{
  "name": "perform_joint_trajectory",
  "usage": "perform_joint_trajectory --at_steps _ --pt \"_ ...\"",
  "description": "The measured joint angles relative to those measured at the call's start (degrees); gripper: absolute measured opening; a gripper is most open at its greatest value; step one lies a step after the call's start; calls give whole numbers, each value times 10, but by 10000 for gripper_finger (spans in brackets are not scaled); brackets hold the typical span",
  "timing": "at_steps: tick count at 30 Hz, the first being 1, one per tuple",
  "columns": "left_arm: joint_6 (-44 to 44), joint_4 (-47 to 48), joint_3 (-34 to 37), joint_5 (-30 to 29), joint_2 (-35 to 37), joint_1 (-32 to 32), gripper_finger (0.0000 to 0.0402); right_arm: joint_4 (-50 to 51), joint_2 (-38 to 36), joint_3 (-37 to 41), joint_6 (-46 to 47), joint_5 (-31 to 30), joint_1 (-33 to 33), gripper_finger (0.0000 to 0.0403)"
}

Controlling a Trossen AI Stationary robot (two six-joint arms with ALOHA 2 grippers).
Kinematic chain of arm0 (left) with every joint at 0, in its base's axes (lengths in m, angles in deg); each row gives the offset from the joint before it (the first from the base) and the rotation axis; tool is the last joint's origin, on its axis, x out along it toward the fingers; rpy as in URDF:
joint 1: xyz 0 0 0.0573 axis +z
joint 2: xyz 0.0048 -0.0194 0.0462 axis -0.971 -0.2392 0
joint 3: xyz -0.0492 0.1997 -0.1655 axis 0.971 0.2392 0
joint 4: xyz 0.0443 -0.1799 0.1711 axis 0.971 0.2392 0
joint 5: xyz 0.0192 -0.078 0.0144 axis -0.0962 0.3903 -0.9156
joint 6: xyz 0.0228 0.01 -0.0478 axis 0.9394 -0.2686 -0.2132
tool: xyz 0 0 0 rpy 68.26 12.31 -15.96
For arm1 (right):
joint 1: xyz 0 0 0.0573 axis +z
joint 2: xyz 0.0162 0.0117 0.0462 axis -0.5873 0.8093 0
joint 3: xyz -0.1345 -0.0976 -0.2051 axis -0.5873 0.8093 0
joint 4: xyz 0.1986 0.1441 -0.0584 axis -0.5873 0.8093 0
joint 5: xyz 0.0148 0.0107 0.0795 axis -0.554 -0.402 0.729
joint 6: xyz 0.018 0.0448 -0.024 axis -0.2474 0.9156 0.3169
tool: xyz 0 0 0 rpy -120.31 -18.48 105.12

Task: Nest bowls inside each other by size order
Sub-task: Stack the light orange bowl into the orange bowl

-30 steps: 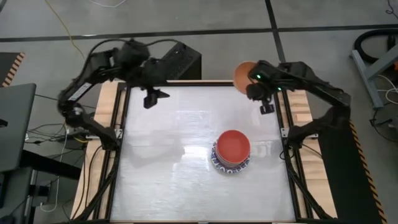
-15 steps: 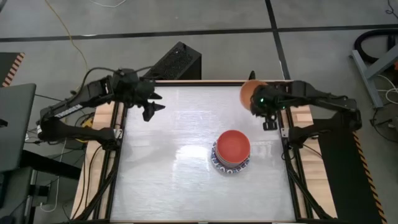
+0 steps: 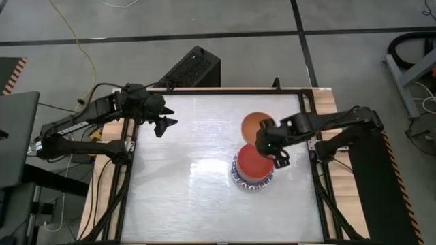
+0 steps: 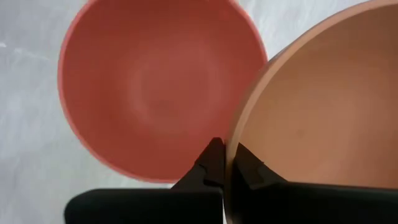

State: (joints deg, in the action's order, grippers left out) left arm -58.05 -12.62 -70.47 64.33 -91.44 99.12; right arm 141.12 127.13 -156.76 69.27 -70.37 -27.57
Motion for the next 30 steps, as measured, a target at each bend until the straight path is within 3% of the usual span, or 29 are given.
perform_joint_trajectory --at_steps 10,14,30 --pt "15 -1 1 0 2 0 228 13 38 -63 88 -27 84 12" --pt "22 -1 1 -8 2 0 228 24 33 -64 130 -75 104 12" --pt "20 -1 1 -10 2 0 228 -9 76 -64 209 -40 194 12"
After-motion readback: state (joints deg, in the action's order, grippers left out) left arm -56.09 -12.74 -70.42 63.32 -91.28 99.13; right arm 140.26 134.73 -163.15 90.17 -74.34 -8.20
